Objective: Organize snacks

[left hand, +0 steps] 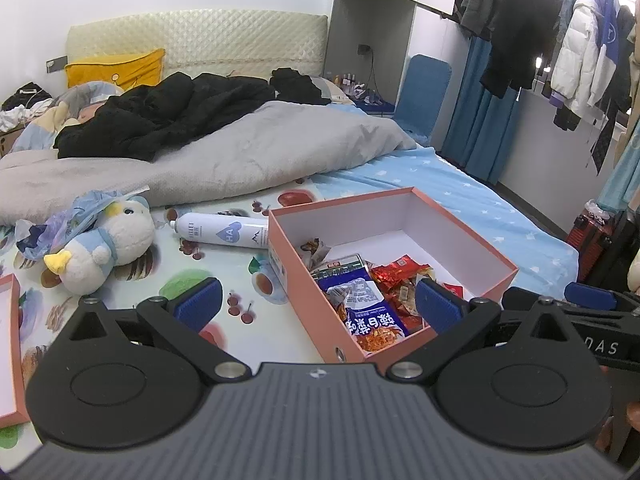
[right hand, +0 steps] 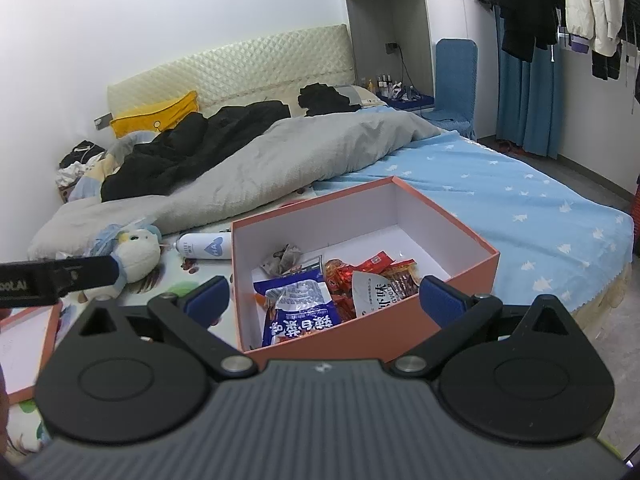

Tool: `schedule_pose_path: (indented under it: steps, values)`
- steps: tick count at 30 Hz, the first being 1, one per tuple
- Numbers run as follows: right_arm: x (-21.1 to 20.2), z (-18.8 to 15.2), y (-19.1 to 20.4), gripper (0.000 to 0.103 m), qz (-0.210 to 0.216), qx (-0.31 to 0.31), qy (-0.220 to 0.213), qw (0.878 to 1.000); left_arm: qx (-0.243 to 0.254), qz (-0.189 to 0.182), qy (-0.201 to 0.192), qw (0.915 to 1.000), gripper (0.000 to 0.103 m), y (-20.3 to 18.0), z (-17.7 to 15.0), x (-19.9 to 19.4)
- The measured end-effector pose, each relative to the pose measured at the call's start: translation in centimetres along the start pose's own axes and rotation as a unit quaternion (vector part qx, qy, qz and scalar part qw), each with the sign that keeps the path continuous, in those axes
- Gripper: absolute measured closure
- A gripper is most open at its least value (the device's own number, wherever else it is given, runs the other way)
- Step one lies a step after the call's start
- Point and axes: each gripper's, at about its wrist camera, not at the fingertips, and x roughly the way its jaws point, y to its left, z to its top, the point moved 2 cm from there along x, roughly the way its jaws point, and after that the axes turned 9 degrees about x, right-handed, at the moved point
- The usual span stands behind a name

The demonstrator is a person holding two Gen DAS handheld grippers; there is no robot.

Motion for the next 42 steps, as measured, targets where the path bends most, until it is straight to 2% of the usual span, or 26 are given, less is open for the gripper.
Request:
schedule_pose_path:
  steps: [42]
  values:
    - [-0.47,0.12,0.24,0.000,-0.002,0.007,-0.009,1.000,0.001,-0.010,-0.003,0.9999,0.000,-0.35,0.54,0.12]
